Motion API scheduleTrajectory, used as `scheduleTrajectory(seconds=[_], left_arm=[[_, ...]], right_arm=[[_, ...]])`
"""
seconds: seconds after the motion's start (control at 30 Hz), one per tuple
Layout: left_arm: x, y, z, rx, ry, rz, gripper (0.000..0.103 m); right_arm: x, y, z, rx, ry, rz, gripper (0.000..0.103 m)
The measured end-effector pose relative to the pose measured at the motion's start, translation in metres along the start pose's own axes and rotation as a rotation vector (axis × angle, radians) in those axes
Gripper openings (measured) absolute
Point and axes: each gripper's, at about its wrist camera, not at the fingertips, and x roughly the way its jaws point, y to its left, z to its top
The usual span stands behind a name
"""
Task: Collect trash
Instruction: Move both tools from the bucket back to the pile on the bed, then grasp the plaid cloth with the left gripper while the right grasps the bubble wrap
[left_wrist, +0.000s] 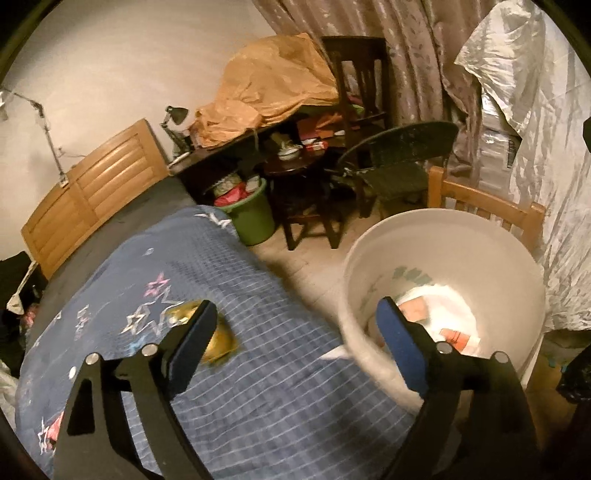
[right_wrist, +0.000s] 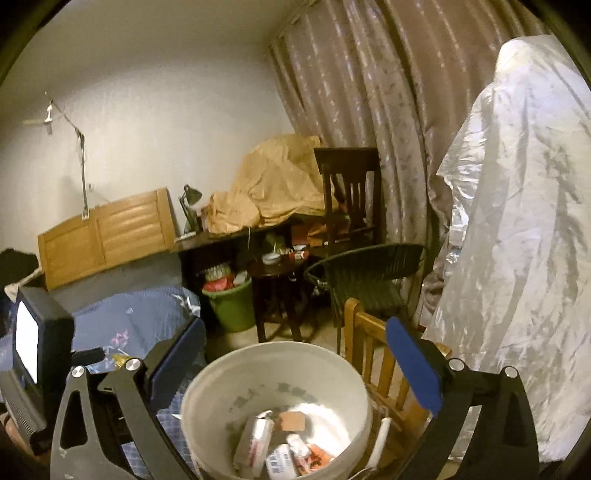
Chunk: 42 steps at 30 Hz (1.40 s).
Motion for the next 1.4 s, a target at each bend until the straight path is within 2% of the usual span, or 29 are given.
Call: scheduleTrajectory(seconds=[0.13,0.27,0.53,0.73,0.77,0.9,0.97,1.0,1.03,1.1,1.17,1.2,1.3,1.37,1.4], left_arm=[[-0.018,0.029,-0.024,-0.047,0.015,0.026,0.089],[-0.04,0.074,-0.063,-0.127,0.043,0.067,0.092],[-0.078,0.174,-0.15,-0.371,0.11,0.207,0.096],[-0.106,0.257,-0.232,-0.632,0.175,0.354,0.096],[-0.112,0.279,-0.249,-0.72,0.185,0.393,0.095],[-0.131,0.335,-0.283,-0.954,0.164,0.458,0.095],[-0.135,0.353,-0.293,-1.005,0.154,0.492,0.093],[-0.135,0.359,-0.297,-1.023,0.157,0.503,0.086],[-0.133,0.365,-0.301,-1.044,0.162,0.499,0.08],[-0.121,0.38,-0.306,-1.092,0.176,0.442,0.069],[-0.106,0.388,-0.308,-1.106,0.19,0.403,0.065],[-0.098,0.392,-0.309,-1.111,0.205,0.393,0.059],[-0.074,0.398,-0.308,-1.155,0.213,0.297,0.058],[-0.055,0.402,-0.309,-1.14,0.255,0.28,0.056],[-0.045,0.404,-0.314,-1.152,0.286,0.283,0.049]], right_arm=[[-0.005,0.016,-0.015,0.039,0.029,0.038,0.098],[-0.005,0.044,-0.033,0.038,0.075,0.099,0.098],[-0.002,0.142,-0.068,-0.038,0.18,0.256,0.098],[-0.005,0.228,-0.1,-0.114,0.278,0.396,0.098],[-0.005,0.241,-0.105,-0.127,0.294,0.415,0.098],[-0.016,0.288,-0.125,-0.178,0.342,0.494,0.098],[-0.024,0.303,-0.135,-0.199,0.362,0.521,0.098],[-0.027,0.312,-0.142,-0.214,0.38,0.536,0.098],[-0.03,0.314,-0.146,-0.222,0.389,0.543,0.098],[-0.032,0.322,-0.153,-0.24,0.412,0.549,0.098],[-0.03,0.322,-0.156,-0.242,0.428,0.549,0.098],[-0.031,0.324,-0.158,-0.239,0.438,0.547,0.098],[-0.028,0.314,-0.154,-0.236,0.443,0.541,0.098],[-0.026,0.314,-0.154,-0.233,0.457,0.543,0.098],[-0.025,0.312,-0.153,-0.231,0.463,0.548,0.098]])
